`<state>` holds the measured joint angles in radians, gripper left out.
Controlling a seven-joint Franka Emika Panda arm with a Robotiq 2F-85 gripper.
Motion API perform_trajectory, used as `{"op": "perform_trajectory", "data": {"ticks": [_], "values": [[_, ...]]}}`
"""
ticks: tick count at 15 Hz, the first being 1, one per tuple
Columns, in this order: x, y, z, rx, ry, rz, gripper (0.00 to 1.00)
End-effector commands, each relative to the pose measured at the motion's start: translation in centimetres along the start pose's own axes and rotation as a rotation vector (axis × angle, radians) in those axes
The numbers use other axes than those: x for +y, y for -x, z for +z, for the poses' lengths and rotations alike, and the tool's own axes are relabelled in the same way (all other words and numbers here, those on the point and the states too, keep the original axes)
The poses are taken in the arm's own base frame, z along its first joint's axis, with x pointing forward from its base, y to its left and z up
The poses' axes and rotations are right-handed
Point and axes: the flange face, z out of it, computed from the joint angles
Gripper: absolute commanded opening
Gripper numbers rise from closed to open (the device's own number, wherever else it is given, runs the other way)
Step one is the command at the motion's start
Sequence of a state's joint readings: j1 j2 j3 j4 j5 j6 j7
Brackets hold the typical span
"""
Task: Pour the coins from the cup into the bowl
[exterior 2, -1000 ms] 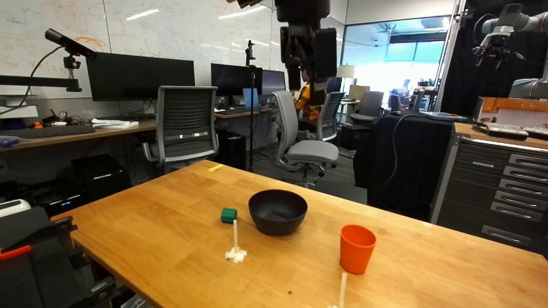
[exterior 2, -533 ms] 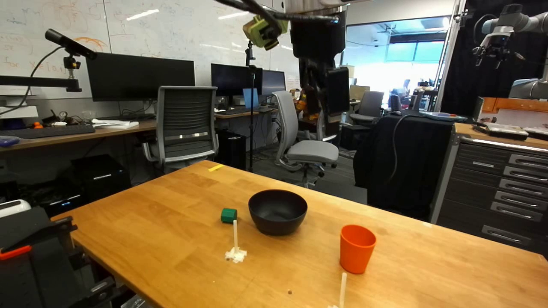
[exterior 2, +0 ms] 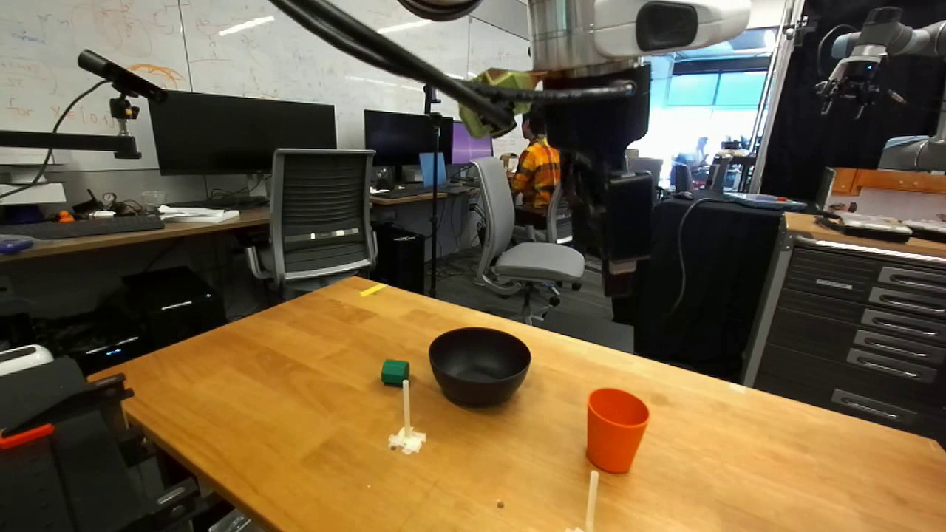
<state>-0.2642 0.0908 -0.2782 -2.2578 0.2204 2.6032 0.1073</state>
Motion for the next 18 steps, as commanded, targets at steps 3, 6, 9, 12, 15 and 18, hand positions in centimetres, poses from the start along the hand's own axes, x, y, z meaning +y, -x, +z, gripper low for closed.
{"op": "perform_trajectory", "data": {"ticks": [3, 6, 9, 12, 15, 18], "values": [[3.2, -2.9, 2.4, 0.011, 0.047, 0.075, 1.00], [4.0, -3.1, 2.9, -0.019, 0.046, 0.076, 1.00], [4.1, -2.2, 3.4, -0.022, 0.062, 0.070, 1.00], [3.9, -2.3, 3.3, -0.025, 0.060, 0.068, 1.00], [3.9, -2.4, 3.3, -0.024, 0.060, 0.068, 1.00], [3.5, -2.2, 3.4, -0.022, 0.063, 0.057, 1.00]]}}
